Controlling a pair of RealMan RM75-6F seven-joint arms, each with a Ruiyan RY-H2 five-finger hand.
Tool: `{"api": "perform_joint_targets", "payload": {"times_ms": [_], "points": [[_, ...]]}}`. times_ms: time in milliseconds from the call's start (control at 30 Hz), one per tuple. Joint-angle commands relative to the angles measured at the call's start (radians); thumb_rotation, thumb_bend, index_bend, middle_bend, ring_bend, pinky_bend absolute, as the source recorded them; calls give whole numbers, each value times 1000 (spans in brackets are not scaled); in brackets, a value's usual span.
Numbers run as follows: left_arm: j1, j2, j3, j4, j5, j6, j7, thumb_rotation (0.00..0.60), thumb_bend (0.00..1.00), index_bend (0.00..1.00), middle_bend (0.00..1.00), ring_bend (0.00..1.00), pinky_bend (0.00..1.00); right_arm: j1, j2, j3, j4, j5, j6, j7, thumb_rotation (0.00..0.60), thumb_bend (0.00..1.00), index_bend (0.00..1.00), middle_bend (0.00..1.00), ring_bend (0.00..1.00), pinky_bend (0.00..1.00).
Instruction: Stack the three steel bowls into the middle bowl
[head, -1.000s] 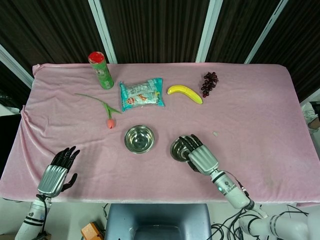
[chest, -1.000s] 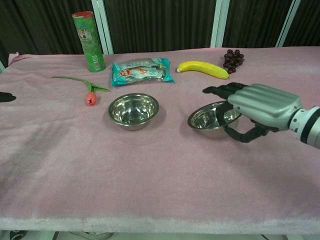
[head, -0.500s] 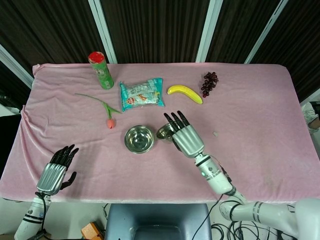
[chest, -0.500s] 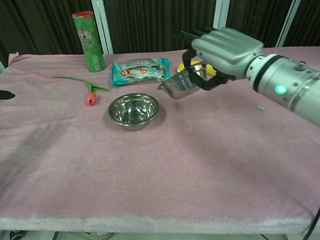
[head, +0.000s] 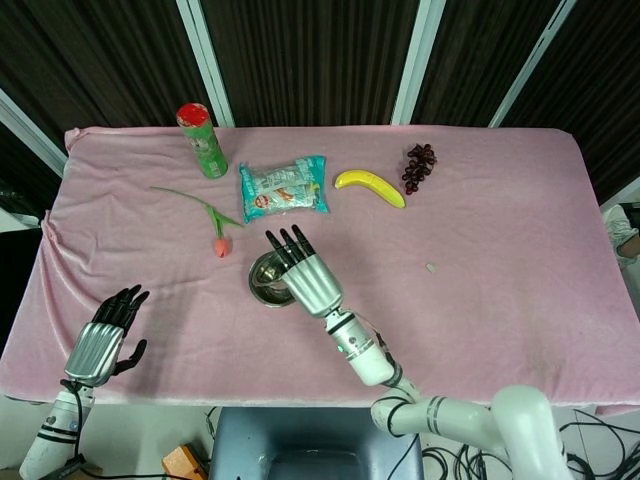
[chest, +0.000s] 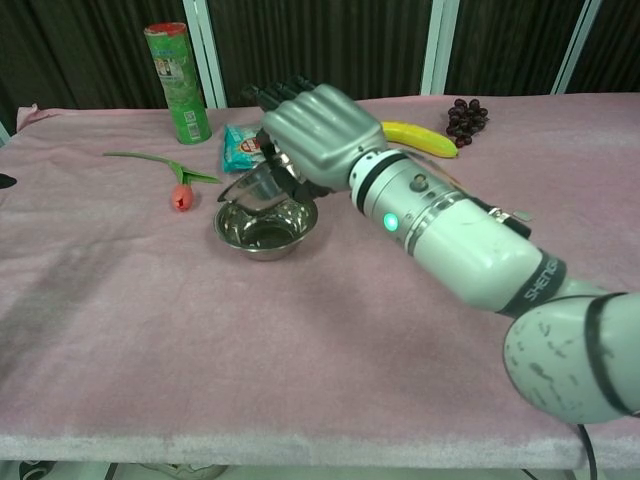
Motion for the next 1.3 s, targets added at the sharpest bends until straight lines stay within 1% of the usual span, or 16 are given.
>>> {"api": "perform_joint_targets", "payload": {"times_ms": [33, 100, 167, 300, 400, 500, 600, 667, 767, 867, 900, 967, 1000, 1100, 1200, 1300], "points": [[0, 2, 1, -2, 3, -1, -3, 600, 425, 0, 0, 0, 124, 30, -65, -34, 94, -12, 6, 31, 600, 653, 747, 19, 0, 0], [0, 2, 1, -2, 5, -2, -4, 600, 425, 0, 0, 0, 124, 27, -72, -46, 111, -11, 3, 53, 600, 641, 732, 18, 0, 0], [0, 2, 2, -2, 5, -3, -4, 600, 425, 0, 0, 0, 124, 23, -71, -55, 119, -11, 2, 65, 600, 595, 699, 18, 0, 0], [1, 2, 0, -2, 5, -2, -2, 600, 426, 0, 0, 0, 125, -8, -44, -83, 93, 3, -9, 86, 600, 465, 502, 22, 0, 0], [0, 0, 0, -1, 4, -9, 3, 600, 425, 0, 0, 0, 124, -52, 16, -116, 9, 25, -31, 108, 600, 413, 354, 7, 0, 0], [-4, -5, 1, 2, 4, -18, 8, 600, 425, 0, 0, 0, 125, -93, 90, -144, -94, 68, -78, 117, 600, 395, 226, 0, 0, 0], [-7, -8, 1, 3, 4, -26, 12, 600, 425, 0, 0, 0, 124, -115, 161, -163, -180, 78, -91, 117, 600, 392, 144, 0, 0, 0], [-8, -10, 1, 2, 8, -23, 13, 600, 424, 0, 0, 0, 124, -140, 220, -184, -252, 55, -62, 135, 600, 392, 112, 0, 0, 0], [-6, -7, 1, -1, 17, -10, 13, 600, 426, 0, 0, 0, 125, -213, 354, -247, -405, -5, 23, 170, 600, 391, 69, 0, 0, 0], [0, 4, 4, -8, 30, 9, 15, 600, 425, 0, 0, 0, 124, -332, 557, -353, -589, -71, 154, 169, 600, 391, 15, 0, 0, 0], [3, 9, 6, -13, 34, 15, 18, 600, 426, 0, 0, 0, 124, -388, 642, -400, -649, -102, 222, 167, 600, 391, 2, 0, 0, 0], [8, 18, 10, -22, 34, 17, 32, 600, 426, 0, 0, 0, 124, -480, 752, -466, -697, -145, 339, 177, 600, 391, 0, 0, 0, 0], [12, 26, 14, -31, 28, 11, 52, 600, 426, 0, 0, 0, 124, -542, 809, -504, -704, -159, 413, 196, 600, 391, 0, 0, 0, 0], [15, 48, 24, -64, 7, -21, 124, 600, 426, 0, 0, 0, 122, -685, 892, -569, -660, -160, 562, 299, 600, 391, 0, 0, 0, 0], [18, 52, 21, -90, -1, -24, 166, 600, 425, 0, 0, 0, 122, -788, 901, -580, -561, -131, 651, 468, 600, 391, 0, 0, 0, 0], [33, 45, 18, -96, -2, 4, 221, 600, 425, 0, 0, 0, 122, -819, 893, -581, -461, -120, 632, 619, 600, 391, 17, 0, 0, 0]]}}
